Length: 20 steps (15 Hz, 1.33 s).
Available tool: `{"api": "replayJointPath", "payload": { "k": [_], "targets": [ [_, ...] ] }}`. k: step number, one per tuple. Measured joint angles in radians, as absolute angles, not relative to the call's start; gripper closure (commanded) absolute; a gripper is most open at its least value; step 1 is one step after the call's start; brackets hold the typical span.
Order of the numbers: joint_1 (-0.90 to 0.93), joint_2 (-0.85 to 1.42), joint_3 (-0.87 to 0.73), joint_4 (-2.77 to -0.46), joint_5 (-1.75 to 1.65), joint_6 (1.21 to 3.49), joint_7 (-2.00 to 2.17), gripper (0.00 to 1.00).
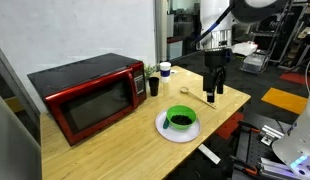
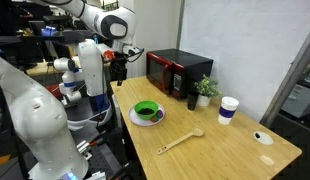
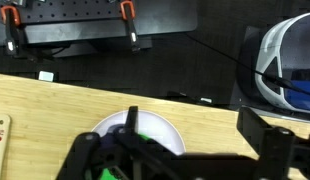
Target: Pick up a strawberry and put it in the green bowl
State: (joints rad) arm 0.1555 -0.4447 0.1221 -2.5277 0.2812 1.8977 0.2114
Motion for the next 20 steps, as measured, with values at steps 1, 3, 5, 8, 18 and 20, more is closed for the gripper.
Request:
{"api": "replayJointPath", "payload": {
  "k": [1,3,5,8,18,20],
  "targets": [
    [0.144,-0.449,0.104,-2.528,0.257,1.881,0.182,0.0],
    [0.115,-0.465,0.055,-2.524,0.19,1.826,0.093,0.0],
    [0.083,-0.48,-0.003,-2.503,0.103,1.751,-0.029,0.0],
    [0.041,-0.48,-0.091,-2.432,-0.041,1.636,-0.249,0.0],
    [0.02,-0.237,-0.279,-2.197,-0.202,1.627,-0.919,0.0],
    [0.02,-0.213,-0.279,-2.183,-0.202,1.627,-0.932,0.0]
  ]
}}
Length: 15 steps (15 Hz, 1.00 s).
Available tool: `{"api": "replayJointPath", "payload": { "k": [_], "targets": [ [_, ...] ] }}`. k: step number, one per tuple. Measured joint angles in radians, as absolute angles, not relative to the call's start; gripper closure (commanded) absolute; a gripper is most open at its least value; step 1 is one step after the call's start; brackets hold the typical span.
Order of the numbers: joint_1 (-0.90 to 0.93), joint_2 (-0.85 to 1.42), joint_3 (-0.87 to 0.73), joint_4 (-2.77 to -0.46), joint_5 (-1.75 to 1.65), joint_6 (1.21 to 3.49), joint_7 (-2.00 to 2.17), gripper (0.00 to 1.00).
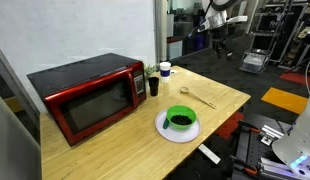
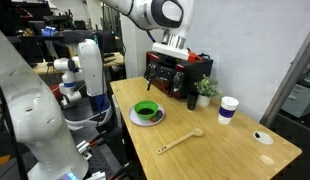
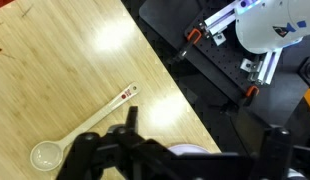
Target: Pick up a strawberry and put it in the green bowl
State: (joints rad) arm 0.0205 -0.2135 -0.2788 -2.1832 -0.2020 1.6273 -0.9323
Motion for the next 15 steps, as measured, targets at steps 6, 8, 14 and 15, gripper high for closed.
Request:
{"api": "replayJointPath", "payload": {
  "k": [6,8,14,15],
  "targets": [
    [0.018,-0.212,-0.271,-2.18,-0.168,1.626,-1.012,0.0],
    [0.011,-0.207,-0.276,-2.188,-0.111,1.651,-1.122,0.0],
    [-0.061,-0.148,-0.322,-2.263,0.081,1.879,-1.513,0.0],
    [-0.072,-0.134,-0.327,-2.282,0.124,1.919,-1.583,0.0]
  ]
}}
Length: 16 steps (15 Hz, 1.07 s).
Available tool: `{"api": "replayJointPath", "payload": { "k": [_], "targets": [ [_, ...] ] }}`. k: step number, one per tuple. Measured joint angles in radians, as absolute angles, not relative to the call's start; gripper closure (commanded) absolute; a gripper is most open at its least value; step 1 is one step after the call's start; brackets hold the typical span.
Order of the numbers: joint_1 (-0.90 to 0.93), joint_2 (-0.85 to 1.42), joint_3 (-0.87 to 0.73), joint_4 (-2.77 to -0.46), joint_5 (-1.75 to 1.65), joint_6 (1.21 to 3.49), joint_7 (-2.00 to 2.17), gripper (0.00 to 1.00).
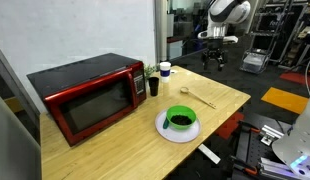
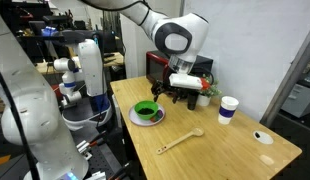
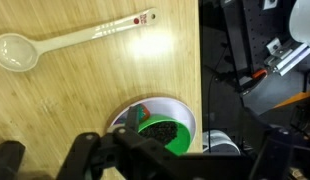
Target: Pick up a strawberry and put it in the green bowl
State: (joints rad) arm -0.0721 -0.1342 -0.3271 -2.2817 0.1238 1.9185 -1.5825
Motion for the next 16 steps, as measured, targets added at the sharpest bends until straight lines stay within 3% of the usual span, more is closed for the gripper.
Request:
{"api": "replayJointPath", "payload": {
  "k": [8,16],
  "targets": [
    [-0.11,0.031,-0.308,-2.33,0.429,1.994,-2.014,0.0],
    [-0.142,0.152,-0.24,-2.287,0.486,1.991,-2.101,0.0]
  ]
}}
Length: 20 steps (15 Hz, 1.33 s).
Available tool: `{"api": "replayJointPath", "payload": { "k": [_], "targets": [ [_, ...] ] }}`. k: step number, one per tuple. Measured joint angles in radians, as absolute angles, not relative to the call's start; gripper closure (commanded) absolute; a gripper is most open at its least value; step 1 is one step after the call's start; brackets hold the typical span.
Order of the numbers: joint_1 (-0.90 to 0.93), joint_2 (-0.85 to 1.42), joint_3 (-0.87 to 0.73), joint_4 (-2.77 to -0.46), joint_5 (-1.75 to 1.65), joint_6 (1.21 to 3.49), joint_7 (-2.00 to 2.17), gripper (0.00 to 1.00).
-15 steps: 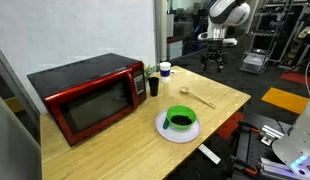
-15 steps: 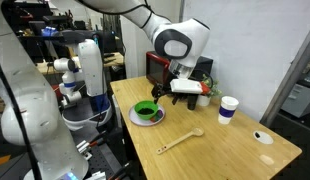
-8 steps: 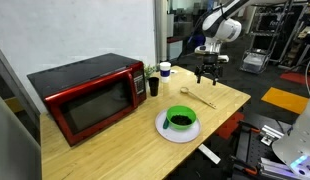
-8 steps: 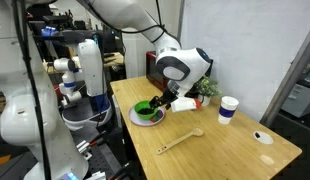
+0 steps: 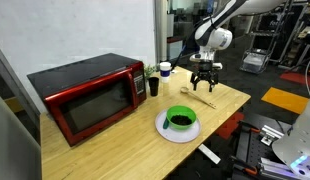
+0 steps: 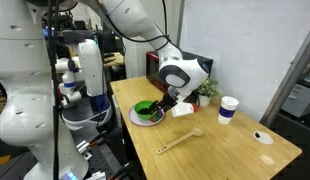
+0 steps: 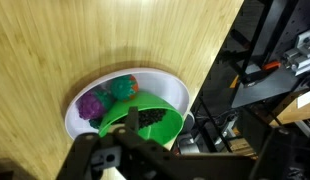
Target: Pick up a strawberry and put it in the green bowl
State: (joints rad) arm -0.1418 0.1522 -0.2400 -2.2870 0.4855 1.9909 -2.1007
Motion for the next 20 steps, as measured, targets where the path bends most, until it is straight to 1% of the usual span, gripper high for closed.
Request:
{"api": "replayJointPath", "payload": {
  "k": [7,12,20],
  "targets": [
    [-0.154,0.163,-0.225,-2.276,0.483,1.976,-2.102,0.0],
    [-0.181,0.267,-0.191,-2.202,0.482,1.921,-2.145,0.0],
    [-0.2,0.408,-0.117,-2.126,0.482,1.94,-2.207,0.0]
  ]
}}
